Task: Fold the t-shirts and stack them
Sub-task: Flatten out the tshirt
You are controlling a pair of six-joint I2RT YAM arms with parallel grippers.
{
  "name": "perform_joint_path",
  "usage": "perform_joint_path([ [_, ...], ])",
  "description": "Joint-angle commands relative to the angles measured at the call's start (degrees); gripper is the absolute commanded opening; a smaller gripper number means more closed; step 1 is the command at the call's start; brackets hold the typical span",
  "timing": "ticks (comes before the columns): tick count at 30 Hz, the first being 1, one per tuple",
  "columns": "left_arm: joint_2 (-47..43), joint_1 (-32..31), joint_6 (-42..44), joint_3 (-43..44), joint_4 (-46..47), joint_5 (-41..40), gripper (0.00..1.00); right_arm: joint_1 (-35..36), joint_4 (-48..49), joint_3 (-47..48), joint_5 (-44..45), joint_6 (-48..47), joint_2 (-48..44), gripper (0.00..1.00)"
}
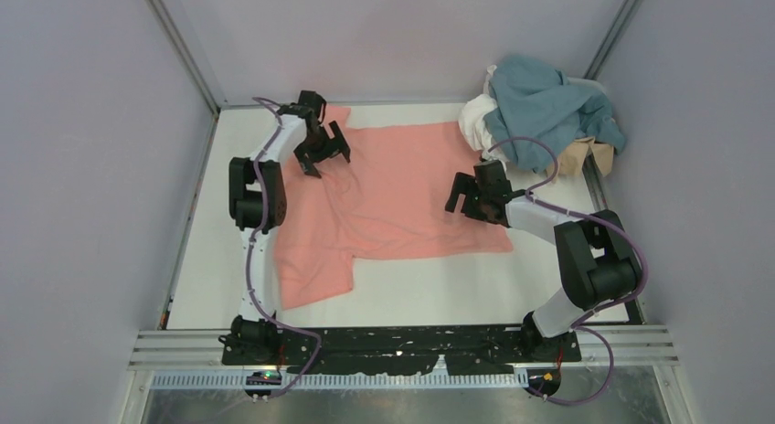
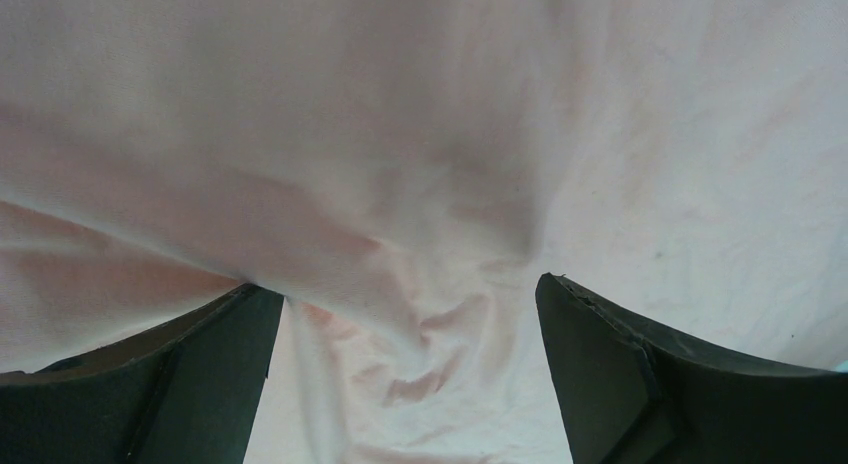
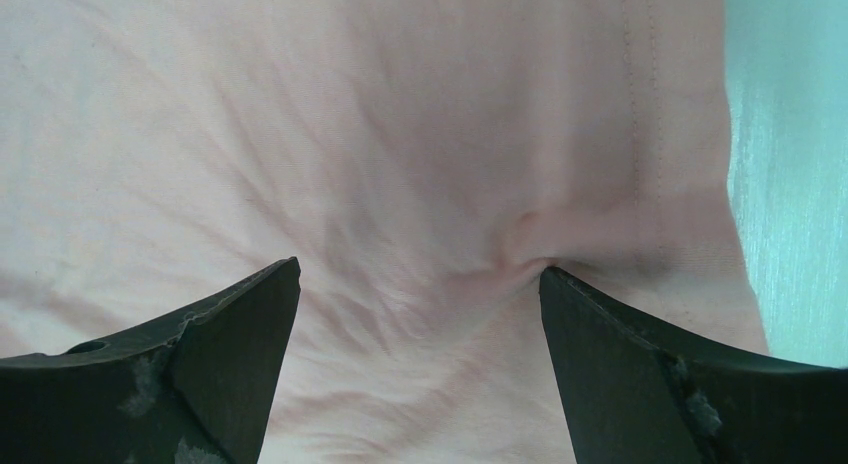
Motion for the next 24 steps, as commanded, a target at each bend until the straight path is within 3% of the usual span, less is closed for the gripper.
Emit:
perform_joint_path([
  [1,1.74,0.64,0.65,5.11,-1.95,1.37,1.00,-0.90,-2.52,-0.38,-0.71,0.62,1.96,0.95],
  [4,-0.59,0.62,1.28,4.83,-2.24,1.31,1.00,-1.05,-2.83,0.21,-0.73,-0.05,0.57,0.95],
  [8,-9.59,-0.07,2.66,-3.93,0.22,-0.49,1.00,-1.06,-2.84,-0.22,-0.71,-0.06,-3.41,0.95],
  [17,-45.06,-5.90,0.21,-43.50,6.75,-13.81,1.00,-1.04,-7.90,-9.05,4.44,-0.03,-21.71,0.95],
  [24,-68.30,-11.17,-11.18,-72.24,0.63,-18.11,1.00,-1.03,-11.24,-15.14,5.52,1.37,-29.63,0.95],
])
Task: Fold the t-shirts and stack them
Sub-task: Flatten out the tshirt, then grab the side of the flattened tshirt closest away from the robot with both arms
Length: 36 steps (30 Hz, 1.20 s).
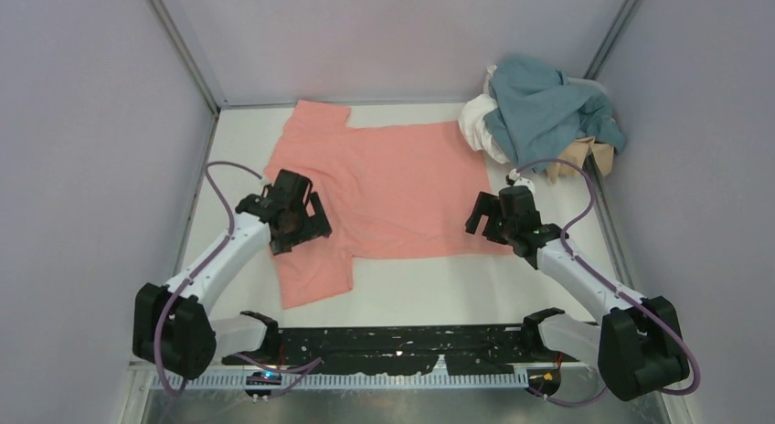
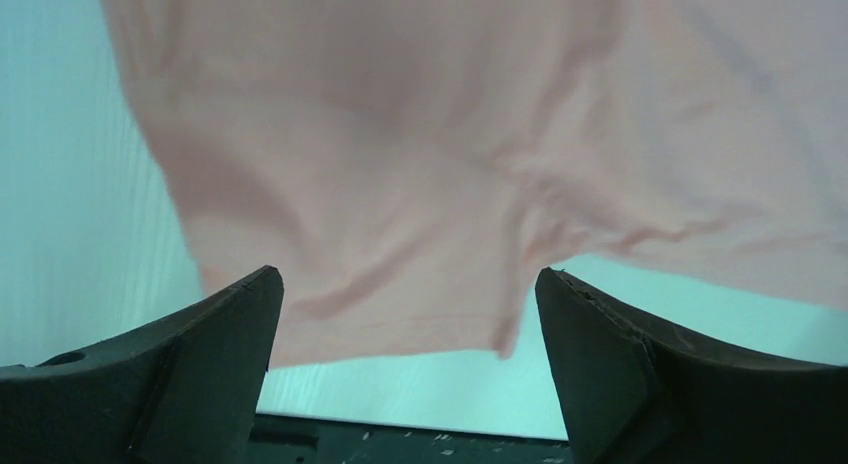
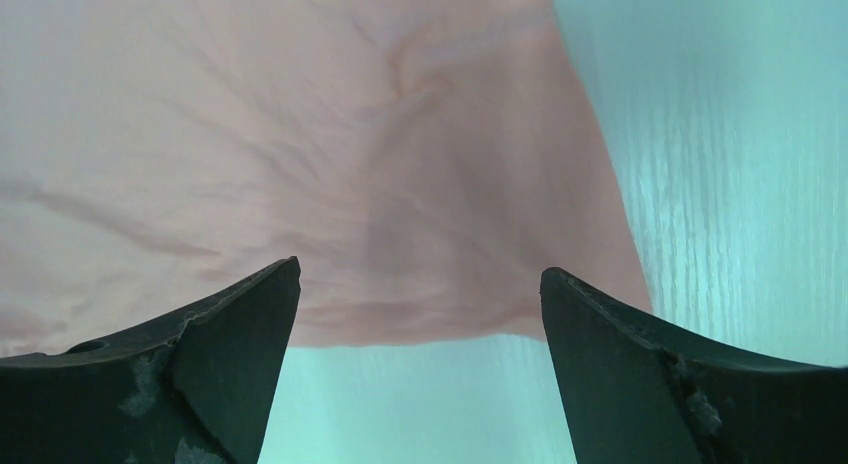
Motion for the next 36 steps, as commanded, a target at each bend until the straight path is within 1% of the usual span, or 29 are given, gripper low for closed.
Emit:
perform_joint_path([
  [1,-10.00,-1.99,-10.09,-14.61,-7.00,-5.28,1.00,-0.21,-2.73,-2.95,2.19,1.20,-2.71,0.95],
  [5,-23.10,-4.89,-18.48,-22.57,-13.30,-7.84,1.00,-0.21,-1.98,-4.11,1.50,1.07,-4.04,0.95],
  [7,-27.03,-5.10,-22.68,-25.17,-16.03,-9.99,1.00,-0.14,-1.87,-4.16,1.00,0.84,-4.07,0.95],
  [9,-29.63,-5.11,-25.63,-28.10,-15.92,-11.67,1.00,-0.20,-1.58,-4.16,0.85,0.72,-3.98,0.95],
  [14,-31.08,-5.10,-28.02,-33.05,-5.12,-8.34,0.96,-0.21,-0.96,-4.03,0.21,0.59,-3.13,0.95],
  [18,-28.91,-5.10,-30.14,-34.45,-3.76,-9.84,0.96,-0.20,-1.03,-3.99,0.07,0.22,-2.61,0.95],
  [21,-26.79,-5.10,-30.02,-34.41,-2.69,-8.94,0.94,-0.20,-1.09,-3.84,0.27,0.26,-2.37,0.95],
  [24,-25.00,-5.14,-29.74,-34.29,-1.61,-8.01,0.83,-0.22,-1.13,-3.77,0.51,0.18,-1.89,0.95],
  [26,-24.12,-5.10,-29.74,-34.41,-1.23,-7.41,0.73,-0.19,-1.42,-3.54,0.79,0.19,-1.67,0.95],
  [29,-23.68,-5.10,-30.23,-34.63,-1.00,-6.92,0.64,-0.21,-1.65,-3.23,0.92,0.30,-1.40,0.95],
  [31,-23.87,-5.10,-30.66,-34.97,-0.68,-6.57,0.55,-0.21,-1.77,-3.21,1.09,0.43,-1.27,0.95],
  [33,-24.09,-5.10,-31.01,-35.28,-0.59,-6.33,0.43,-0.19,-2.05,-3.20,1.54,0.51,-1.18,0.95],
  [34,-24.27,-5.10,-31.06,-35.42,-0.53,-6.36,0.40,-0.25,-2.30,-3.24,1.89,0.66,-1.19,0.95],
  [36,-24.72,-5.10,-31.09,-35.48,-0.45,-6.46,0.25,-0.25,-2.66,-3.42,2.31,1.03,-1.55,0.95],
])
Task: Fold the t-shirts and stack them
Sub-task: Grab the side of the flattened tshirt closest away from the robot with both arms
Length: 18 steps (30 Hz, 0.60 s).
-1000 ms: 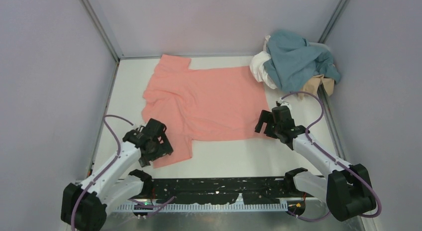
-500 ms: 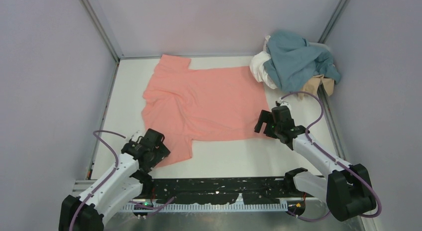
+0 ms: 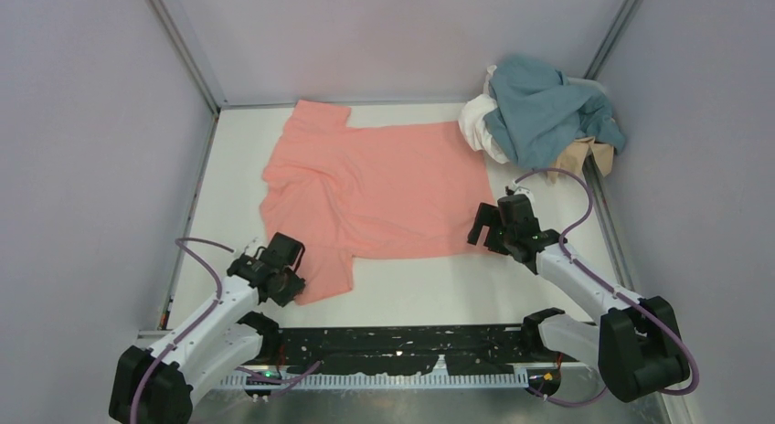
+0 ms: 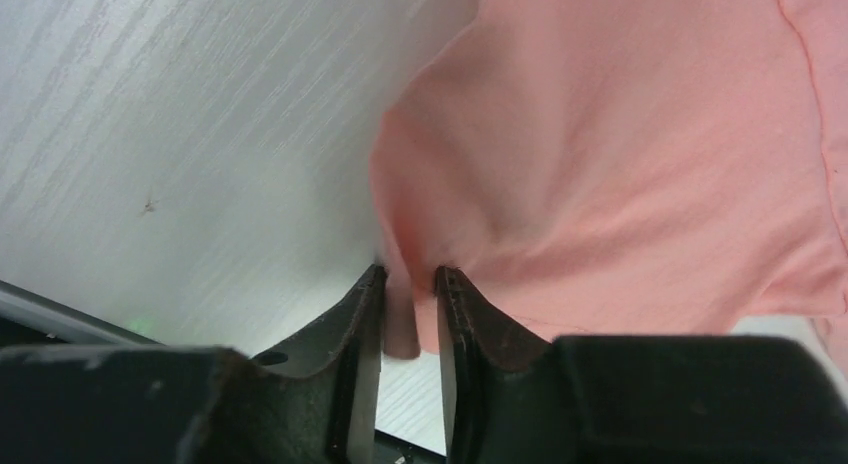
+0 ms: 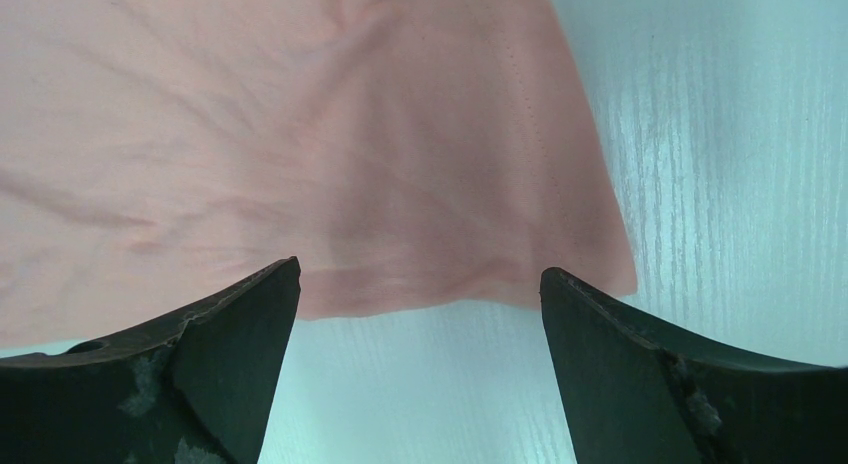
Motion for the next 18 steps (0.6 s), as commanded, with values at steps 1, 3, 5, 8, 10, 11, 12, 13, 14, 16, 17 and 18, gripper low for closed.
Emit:
perform_joint_path([
  [1,-0.22,-0.18,-2.35,-2.30,3.89,1.67,0.19,-0.27,-0.01,0.78,2.06,0.75,-0.79,0.95],
  [3,-0.52,-0.18,-2.07,-2.22,3.98,1.80,0.06,-0.22,-0.80,0.65,3.17,1.00,-1.79,0.95],
  [5,-0.79,-0.25,-1.64,-2.26,4.10,1.88,0.00,-0.20,-2.18,0.40,4.98,1.39,-3.07,0.95],
  [8,-1.28,-0.18,-0.57,-1.85,3.65,2.10,0.00,-0.30,-5.50,0.19,8.79,2.17,-4.63,0.95],
  [10,-1.76,-0.18,0.12,-1.64,3.24,2.04,0.00,-0.42,-7.45,0.14,11.14,2.92,-5.25,0.95],
  [11,-2.06,-0.16,0.37,-1.62,3.15,2.00,0.00,-0.49,-7.82,0.08,11.99,3.11,-5.20,0.96],
  [12,-2.31,-0.17,0.93,-1.72,3.30,2.00,0.00,-0.61,-8.05,-0.04,12.23,3.32,-5.03,0.96],
  [13,-2.61,-0.18,1.38,-1.84,3.44,2.00,0.00,-0.72,-8.06,-0.06,12.44,3.74,-4.49,0.98],
  [14,-2.83,-0.18,1.66,-1.95,3.38,1.89,0.00,-0.97,-7.91,0.04,12.46,3.81,-4.02,0.99],
  [16,-3.29,-0.20,2.38,-1.90,3.44,1.55,0.00,-1.47,-7.72,0.53,12.79,3.89,-2.15,0.95],
  [17,-3.53,-0.14,2.62,-1.93,3.42,1.36,0.00,-1.86,-7.54,0.71,12.82,3.97,-0.78,0.93],
  [18,-3.88,-0.18,2.81,-2.01,3.38,1.23,0.00,-2.00,-7.43,1.00,12.78,4.06,-0.14,0.87],
])
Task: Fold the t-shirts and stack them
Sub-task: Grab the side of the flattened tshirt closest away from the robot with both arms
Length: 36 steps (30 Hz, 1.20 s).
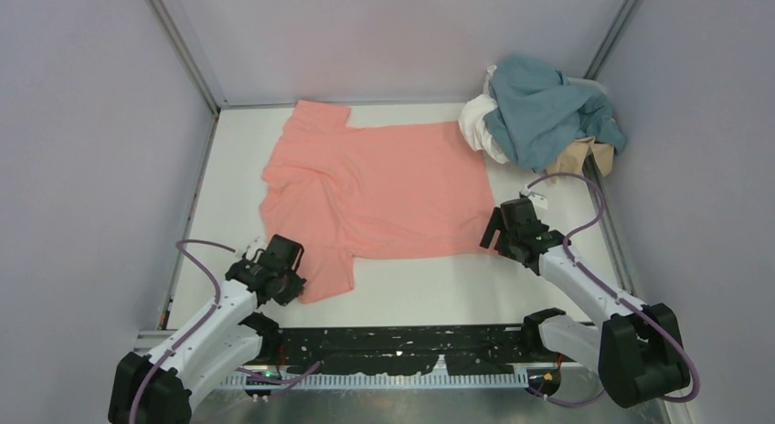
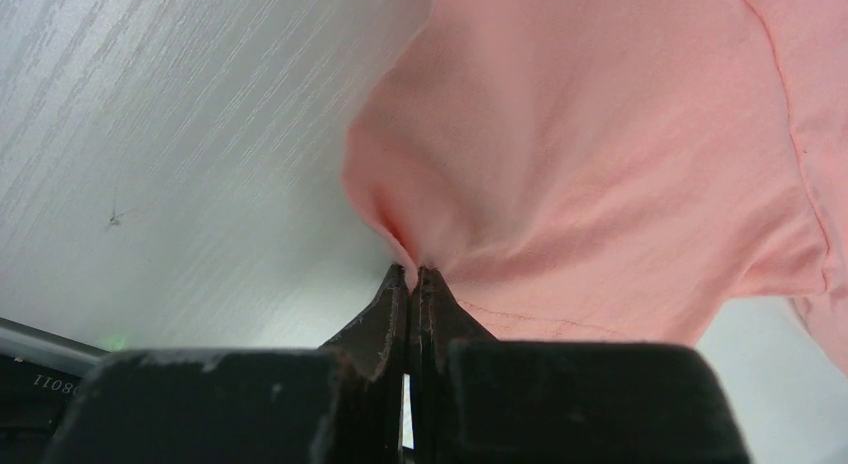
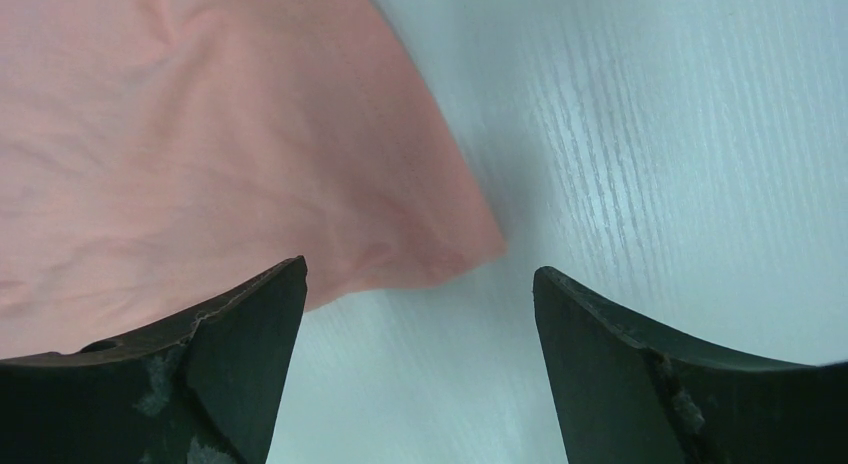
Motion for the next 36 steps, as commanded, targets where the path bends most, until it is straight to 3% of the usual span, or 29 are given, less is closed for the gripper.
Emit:
perform_joint_path([
  [1,-1.23,-0.18,2.23,-0.72,0.42,-0.77,0.00,-1.15,-0.12,1.14,3.20,1.72,3.82,0.84],
  [6,-2.08,-0.18,2.97,-1.32,1.36,-1.62,0.00,-1.65,2.95,-0.21,3.33,1.61,6.28,0.61],
  [9,-2.38,-0.18,2.65,-1.19,0.56,-2.48,0.00,-1.76,4.06,-0.94,2.29,1.97,7.92,0.56],
  [12,-3.02,-0.18,2.70,-1.38,1.04,-1.88,0.00,-1.77,3.71,-0.95,1.70,2.00,8.86,0.39],
  [16,-4.54,-0.18,2.55,-0.94,-0.75,-1.37,0.00,-1.79,1.56,-1.12,0.05,2.48,5.99,0.26],
  [19,-6.97,-0.18,1.85,-0.17,-4.65,0.48,0.00,-1.84,-1.02,-1.40,-0.45,2.54,1.57,0.09],
  [29,-26.02,-0.18,1.42,2.64,-20.33,1.65,0.00,-1.77,-16.92,-1.46,-5.04,3.91,-9.69,0.06],
  [36,-36.79,-0.18,0.43,2.12,-25.17,4.84,0.00,-0.29,-25.82,1.38,-8.64,7.11,-15.90,0.05],
])
